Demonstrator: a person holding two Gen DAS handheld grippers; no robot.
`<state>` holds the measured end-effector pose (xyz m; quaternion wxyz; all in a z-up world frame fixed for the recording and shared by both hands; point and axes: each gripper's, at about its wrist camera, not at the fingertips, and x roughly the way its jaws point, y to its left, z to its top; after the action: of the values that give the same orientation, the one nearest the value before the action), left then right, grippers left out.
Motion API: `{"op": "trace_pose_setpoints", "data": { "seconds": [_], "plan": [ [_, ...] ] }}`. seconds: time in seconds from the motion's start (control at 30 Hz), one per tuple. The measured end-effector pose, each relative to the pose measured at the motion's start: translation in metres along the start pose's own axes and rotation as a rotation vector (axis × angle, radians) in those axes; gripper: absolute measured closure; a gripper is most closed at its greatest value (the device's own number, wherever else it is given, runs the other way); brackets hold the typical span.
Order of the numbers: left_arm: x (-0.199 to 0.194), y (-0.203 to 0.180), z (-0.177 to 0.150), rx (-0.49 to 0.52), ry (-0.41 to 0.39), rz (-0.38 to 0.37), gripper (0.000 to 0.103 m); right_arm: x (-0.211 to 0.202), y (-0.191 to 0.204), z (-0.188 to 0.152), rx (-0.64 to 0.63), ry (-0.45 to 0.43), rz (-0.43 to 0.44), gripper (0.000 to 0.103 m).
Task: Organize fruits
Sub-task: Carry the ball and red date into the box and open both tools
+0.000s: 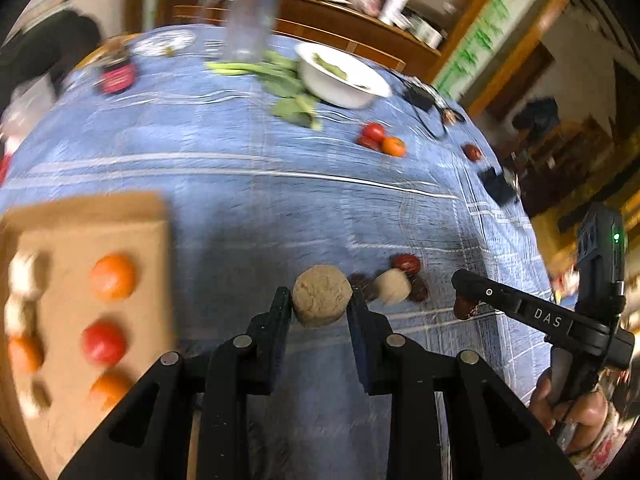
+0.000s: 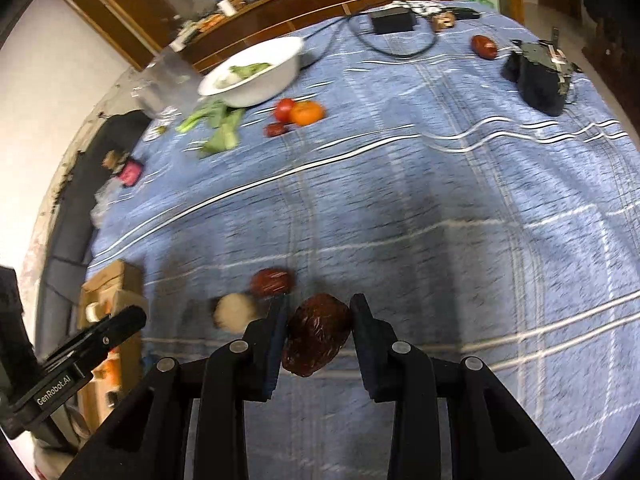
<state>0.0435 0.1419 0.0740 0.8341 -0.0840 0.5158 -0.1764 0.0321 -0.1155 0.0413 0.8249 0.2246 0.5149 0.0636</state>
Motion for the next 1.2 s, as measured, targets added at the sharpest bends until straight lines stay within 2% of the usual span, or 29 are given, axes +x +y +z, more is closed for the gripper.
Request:
{"op": "trace_pose_setpoints", "data": {
  "seconds": [0.13, 0.33, 0.43, 0.57, 0.77, 1.07, 1.2],
  "plan": [
    [-0.044, 0.045, -0.029, -0.091, -0.03, 0.074, 0.076, 0.005, 0.05, -0.012, -0.062, 0.036, 0.098, 0.069],
    [-0.089, 0.123, -0.072, -0.205, -0.027, 0.237, 0.075, 0.027, 0.144, -0.043, -0.212, 0.122, 0.223, 0.068],
    [-0.097, 0.152, -0.089, -0.27, -0.012, 0.254, 0.075, 0.041, 0.189, -0.061, -0.292, 0.172, 0.256, 0.068],
    [-0.098, 0.174, -0.099, -0.291, 0.009, 0.25, 0.075, 0.06, 0.235, -0.083, -0.384, 0.223, 0.265, 0.068],
    [-0.087, 0.178, -0.103, -0.274, 0.049, 0.235, 0.075, 0.078, 0.259, -0.105, -0.441, 0.254, 0.247, 0.068],
    [-0.078, 0.18, -0.101, -0.225, 0.075, 0.233, 0.075, 0.076, 0.253, -0.14, -0.467, 0.28, 0.198, 0.068],
    [-0.075, 0.179, -0.098, -0.209, 0.074, 0.255, 0.075, 0.082, 0.249, -0.153, -0.489, 0.302, 0.17, 0.068]
  ]
}}
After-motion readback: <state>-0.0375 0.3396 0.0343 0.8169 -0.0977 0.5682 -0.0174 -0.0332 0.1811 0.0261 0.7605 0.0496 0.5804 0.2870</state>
